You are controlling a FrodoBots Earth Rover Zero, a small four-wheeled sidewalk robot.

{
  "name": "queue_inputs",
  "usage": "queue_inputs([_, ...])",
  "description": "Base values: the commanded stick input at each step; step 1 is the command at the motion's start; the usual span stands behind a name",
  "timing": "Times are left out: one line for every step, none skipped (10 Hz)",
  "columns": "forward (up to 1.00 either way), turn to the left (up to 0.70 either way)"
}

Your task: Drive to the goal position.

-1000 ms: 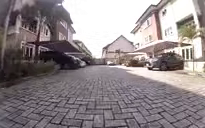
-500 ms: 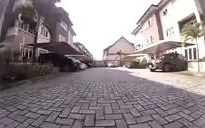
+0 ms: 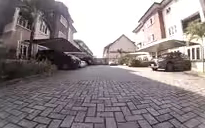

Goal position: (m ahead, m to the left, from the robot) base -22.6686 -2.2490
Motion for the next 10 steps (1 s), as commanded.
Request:
queue_inputs([0.52, 0.04])
queue_inputs([0.12, 0.02])
queue_inputs([0.06, 0.01])
queue_inputs([0.06, 0.01])
queue_inputs([0.06, 0.01])
queue_inputs([0.06, 0.01])
queue_inputs([0.06, 0.01])
queue_inputs([0.06, 0.01])
queue_inputs([0.06, 0.01])
queue_inputs([0.06, 0.01])
